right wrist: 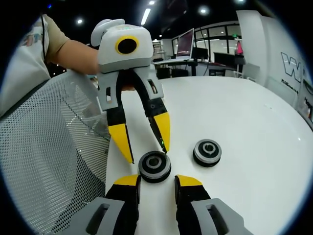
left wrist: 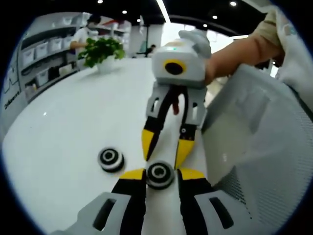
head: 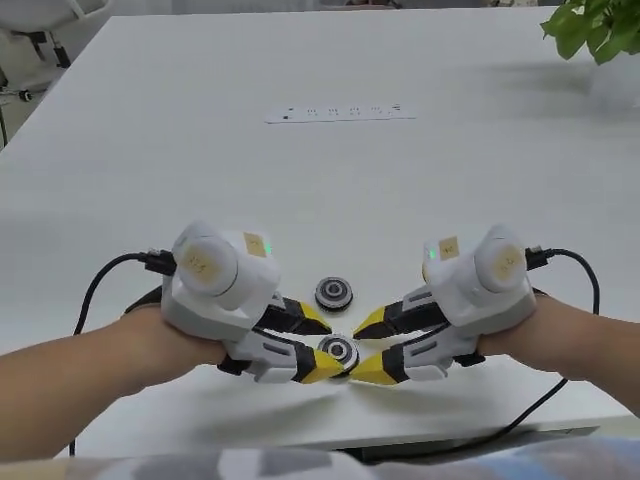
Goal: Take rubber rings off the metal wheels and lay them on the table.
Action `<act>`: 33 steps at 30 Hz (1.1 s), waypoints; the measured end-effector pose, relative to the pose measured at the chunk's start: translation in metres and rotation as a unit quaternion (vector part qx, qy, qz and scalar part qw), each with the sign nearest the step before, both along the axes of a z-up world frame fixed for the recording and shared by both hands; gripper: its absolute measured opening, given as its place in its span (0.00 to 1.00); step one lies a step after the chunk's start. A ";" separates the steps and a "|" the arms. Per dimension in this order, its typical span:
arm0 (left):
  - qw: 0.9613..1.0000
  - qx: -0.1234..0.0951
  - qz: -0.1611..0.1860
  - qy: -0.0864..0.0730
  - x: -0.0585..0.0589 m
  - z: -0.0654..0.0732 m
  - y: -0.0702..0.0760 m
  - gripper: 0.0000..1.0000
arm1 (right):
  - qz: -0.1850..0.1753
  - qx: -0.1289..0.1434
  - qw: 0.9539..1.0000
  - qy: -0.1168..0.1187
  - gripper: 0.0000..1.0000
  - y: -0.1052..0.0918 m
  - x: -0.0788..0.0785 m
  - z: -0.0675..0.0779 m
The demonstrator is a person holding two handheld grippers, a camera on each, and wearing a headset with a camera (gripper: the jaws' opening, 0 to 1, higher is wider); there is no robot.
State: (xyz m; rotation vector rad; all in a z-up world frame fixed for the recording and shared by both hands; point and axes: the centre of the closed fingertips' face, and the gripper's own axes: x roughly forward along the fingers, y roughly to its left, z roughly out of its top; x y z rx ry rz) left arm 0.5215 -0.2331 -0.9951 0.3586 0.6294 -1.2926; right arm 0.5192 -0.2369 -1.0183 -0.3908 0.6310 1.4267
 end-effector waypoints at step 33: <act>0.999 -0.001 0.012 -0.038 0.004 -0.008 -0.001 0.14 | -0.006 0.014 1.000 0.017 0.19 0.002 -0.003 -0.001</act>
